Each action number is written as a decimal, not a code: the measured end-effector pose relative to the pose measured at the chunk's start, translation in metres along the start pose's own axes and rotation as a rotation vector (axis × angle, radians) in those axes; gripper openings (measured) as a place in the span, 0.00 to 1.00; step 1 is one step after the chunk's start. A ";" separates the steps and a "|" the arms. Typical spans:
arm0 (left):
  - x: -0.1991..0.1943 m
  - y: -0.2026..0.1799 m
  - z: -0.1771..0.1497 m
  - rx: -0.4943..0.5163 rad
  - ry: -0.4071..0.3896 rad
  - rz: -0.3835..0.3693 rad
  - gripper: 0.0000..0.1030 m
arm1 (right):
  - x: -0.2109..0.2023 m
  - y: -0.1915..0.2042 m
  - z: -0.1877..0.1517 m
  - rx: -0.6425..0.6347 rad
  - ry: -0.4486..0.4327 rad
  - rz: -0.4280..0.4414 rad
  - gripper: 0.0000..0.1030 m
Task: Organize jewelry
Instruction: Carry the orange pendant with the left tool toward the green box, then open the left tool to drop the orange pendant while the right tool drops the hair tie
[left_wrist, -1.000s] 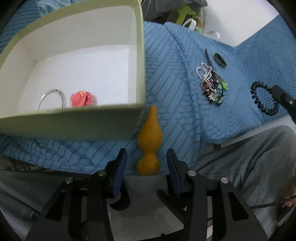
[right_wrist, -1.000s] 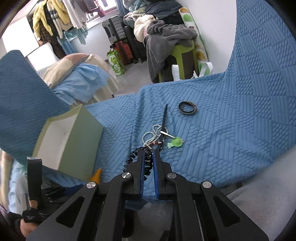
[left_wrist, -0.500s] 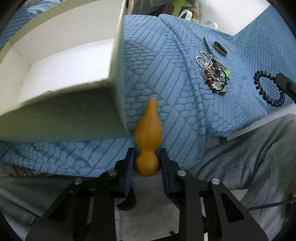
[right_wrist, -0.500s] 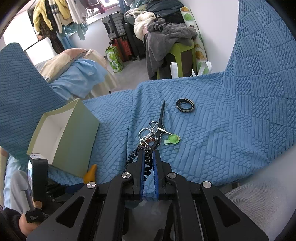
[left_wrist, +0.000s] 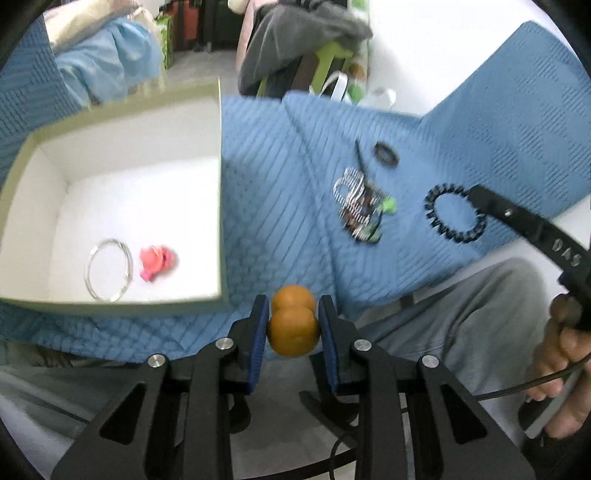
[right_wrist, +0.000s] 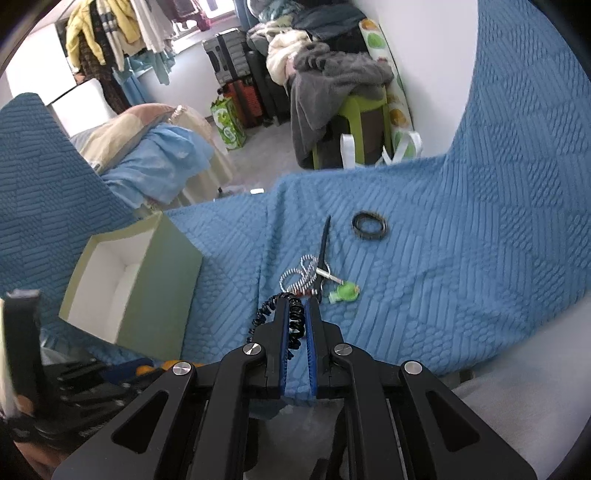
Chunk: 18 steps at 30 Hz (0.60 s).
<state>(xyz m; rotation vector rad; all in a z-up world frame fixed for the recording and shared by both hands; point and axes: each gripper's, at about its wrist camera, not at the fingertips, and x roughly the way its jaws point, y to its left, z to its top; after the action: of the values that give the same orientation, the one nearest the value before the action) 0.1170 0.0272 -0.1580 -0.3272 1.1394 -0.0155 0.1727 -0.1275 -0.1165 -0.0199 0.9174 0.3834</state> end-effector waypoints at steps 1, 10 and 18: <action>-0.007 0.000 0.003 0.001 -0.014 -0.004 0.27 | -0.003 0.003 0.003 -0.007 -0.008 0.001 0.07; -0.063 0.009 0.038 -0.006 -0.129 0.011 0.27 | -0.023 0.045 0.038 -0.074 -0.073 0.047 0.07; -0.106 0.041 0.061 -0.042 -0.218 0.072 0.27 | -0.025 0.092 0.058 -0.121 -0.096 0.113 0.07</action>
<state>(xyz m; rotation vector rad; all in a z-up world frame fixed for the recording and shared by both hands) 0.1207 0.1000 -0.0514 -0.3169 0.9358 0.1051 0.1734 -0.0395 -0.0481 -0.0596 0.8013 0.5405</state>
